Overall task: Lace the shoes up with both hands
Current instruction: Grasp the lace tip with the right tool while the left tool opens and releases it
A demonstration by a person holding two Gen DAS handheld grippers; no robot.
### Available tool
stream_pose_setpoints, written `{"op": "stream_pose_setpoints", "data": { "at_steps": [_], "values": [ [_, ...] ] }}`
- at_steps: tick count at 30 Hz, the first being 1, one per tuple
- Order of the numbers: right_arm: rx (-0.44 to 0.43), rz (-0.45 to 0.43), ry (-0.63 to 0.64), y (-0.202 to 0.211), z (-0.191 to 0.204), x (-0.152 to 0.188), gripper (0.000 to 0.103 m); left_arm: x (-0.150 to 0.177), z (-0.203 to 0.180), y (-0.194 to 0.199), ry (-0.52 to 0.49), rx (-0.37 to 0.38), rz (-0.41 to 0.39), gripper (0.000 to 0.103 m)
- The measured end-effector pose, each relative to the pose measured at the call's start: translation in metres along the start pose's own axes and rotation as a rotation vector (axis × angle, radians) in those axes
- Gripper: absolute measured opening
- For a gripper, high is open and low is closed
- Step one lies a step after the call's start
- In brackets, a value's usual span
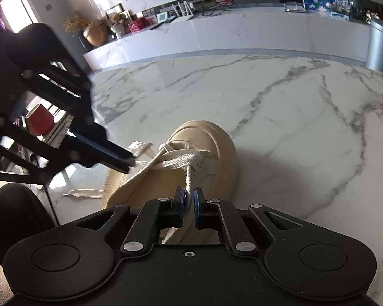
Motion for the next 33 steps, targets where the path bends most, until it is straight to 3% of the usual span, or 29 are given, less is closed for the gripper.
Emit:
{"op": "stream_pose_setpoints", "data": {
  "at_steps": [12,33],
  "values": [
    [-0.042,-0.011,0.0,-0.001,-0.005,0.001,0.005,-0.001,0.002,-0.028,-0.066,0.072,0.125,0.002],
    [-0.054,-0.005,0.025,-0.001,-0.004,0.0,0.005,-0.009,0.011,-0.032,-0.071,0.037,0.097,0.002]
  ]
}}
Point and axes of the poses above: each gripper's, at about its wrist camera, not at the fingertips, and y roughly against the way its jaws point, z to its left, x to its underside, the point moved 5 cm from there along -y, roughly the way its jaws point, and after that the axes turned 5 degrees about x, right-handed, at the moved point
